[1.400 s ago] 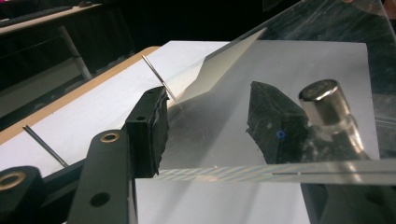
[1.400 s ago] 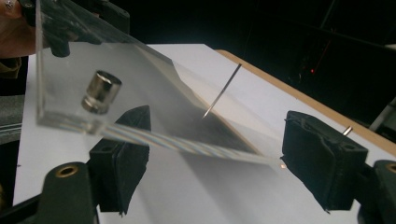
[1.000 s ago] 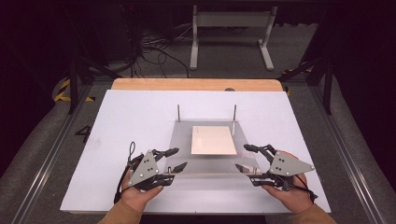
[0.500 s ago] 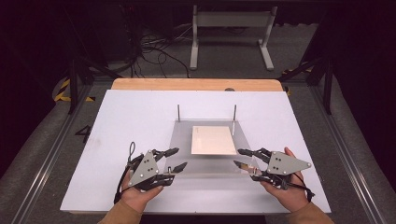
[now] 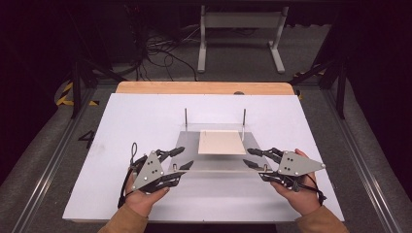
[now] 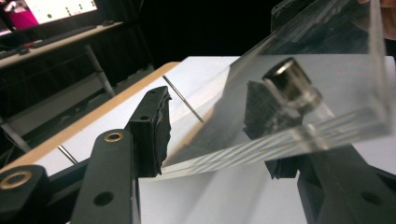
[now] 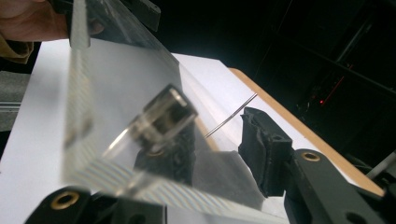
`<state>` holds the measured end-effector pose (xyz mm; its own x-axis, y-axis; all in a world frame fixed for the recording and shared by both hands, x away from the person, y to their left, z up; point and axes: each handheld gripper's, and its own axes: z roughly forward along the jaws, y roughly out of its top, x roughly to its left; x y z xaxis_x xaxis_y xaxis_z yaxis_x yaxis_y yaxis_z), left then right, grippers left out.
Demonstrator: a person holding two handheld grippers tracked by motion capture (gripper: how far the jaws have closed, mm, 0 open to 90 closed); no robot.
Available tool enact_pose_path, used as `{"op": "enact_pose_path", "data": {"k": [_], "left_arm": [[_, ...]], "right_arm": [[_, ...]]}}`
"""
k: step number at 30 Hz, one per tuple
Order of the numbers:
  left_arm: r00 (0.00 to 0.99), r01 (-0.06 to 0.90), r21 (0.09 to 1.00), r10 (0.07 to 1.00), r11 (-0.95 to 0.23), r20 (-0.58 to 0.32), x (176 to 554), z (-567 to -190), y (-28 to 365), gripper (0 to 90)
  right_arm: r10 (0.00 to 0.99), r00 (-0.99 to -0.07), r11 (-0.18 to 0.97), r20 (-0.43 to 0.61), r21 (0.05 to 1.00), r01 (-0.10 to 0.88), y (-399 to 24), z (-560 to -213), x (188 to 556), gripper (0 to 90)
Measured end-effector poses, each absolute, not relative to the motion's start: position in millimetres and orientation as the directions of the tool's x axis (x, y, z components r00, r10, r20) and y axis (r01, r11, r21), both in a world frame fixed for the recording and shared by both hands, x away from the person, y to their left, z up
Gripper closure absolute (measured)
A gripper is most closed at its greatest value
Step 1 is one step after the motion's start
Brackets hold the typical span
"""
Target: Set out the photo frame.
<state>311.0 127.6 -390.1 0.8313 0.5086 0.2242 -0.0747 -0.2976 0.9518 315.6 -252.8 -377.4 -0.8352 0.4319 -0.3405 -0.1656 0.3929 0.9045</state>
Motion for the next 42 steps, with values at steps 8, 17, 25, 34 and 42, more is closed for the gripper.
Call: {"op": "enact_pose_path", "data": {"k": [8,17,25,34,42], "left_arm": [[0.811,-0.100,0.950,0.529,-0.295,0.249,312,-378,126,50.1],[0.795,-0.127,0.947,0.541,-0.294,0.274,315,-365,123,51.7],[0.777,-0.161,0.942,0.551,-0.294,0.305,316,-351,121,51.7],[0.754,-0.210,0.935,0.561,-0.287,0.341,308,-334,124,51.6],[0.753,-0.241,0.939,0.563,-0.245,0.340,298,-317,130,51.6]], "right_arm": [[0.446,-0.808,0.407,-0.384,0.891,-0.199,-250,-366,317,63.4],[0.461,-0.779,0.422,-0.425,0.877,-0.229,-247,-353,321,63.8],[0.465,-0.763,0.421,-0.449,0.870,-0.256,-248,-343,321,65.2],[0.459,-0.744,0.413,-0.486,0.858,-0.305,-246,-330,310,67.1],[0.445,-0.764,0.350,-0.466,0.877,-0.331,-244,-312,301,68.9]]}}
